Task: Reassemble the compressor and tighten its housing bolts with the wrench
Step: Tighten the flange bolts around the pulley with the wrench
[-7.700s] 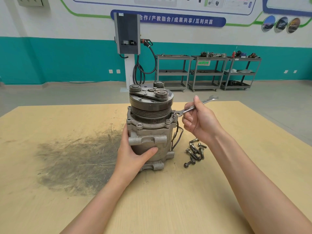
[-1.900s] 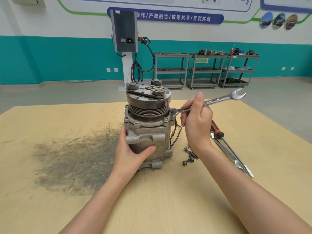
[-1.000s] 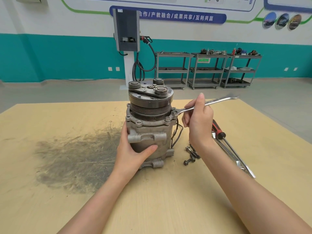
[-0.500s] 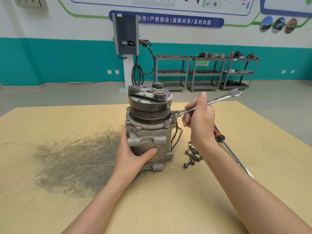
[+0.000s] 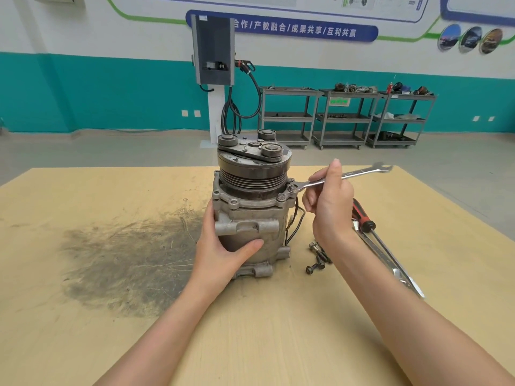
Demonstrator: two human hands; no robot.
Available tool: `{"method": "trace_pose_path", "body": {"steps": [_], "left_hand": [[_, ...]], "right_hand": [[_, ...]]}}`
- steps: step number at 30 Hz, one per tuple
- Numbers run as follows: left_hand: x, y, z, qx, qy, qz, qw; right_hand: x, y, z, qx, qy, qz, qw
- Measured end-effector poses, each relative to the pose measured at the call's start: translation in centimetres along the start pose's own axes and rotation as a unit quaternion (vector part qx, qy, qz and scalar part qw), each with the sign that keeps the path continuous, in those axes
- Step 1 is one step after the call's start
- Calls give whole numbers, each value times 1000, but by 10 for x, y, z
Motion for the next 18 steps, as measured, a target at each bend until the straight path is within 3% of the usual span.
{"method": "trace_pose_path", "body": {"steps": [4, 9, 12, 18], "left_hand": [[0, 0, 1, -1, -6, -2, 1000], [1, -1, 2, 2, 5, -1, 1000], [0, -1, 3, 3, 7, 0, 1000], [1, -1, 3, 2, 15, 1, 1000]], "right_hand": [[-3, 17, 14, -122, 51, -54, 990], [10, 37, 31, -272, 106, -25, 956], [5, 29, 35, -221, 64, -30, 973], [0, -5, 24, -24, -31, 30, 999]]}}
Point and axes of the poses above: each hand's wrist, its own y-axis away from the middle knuckle, its own x-axis out of the palm, z = x × y, the point moved 8 cm from there along -y, towards the middle knuckle, and after that the axes turned 10 degrees about x, right-handed, at the moved point
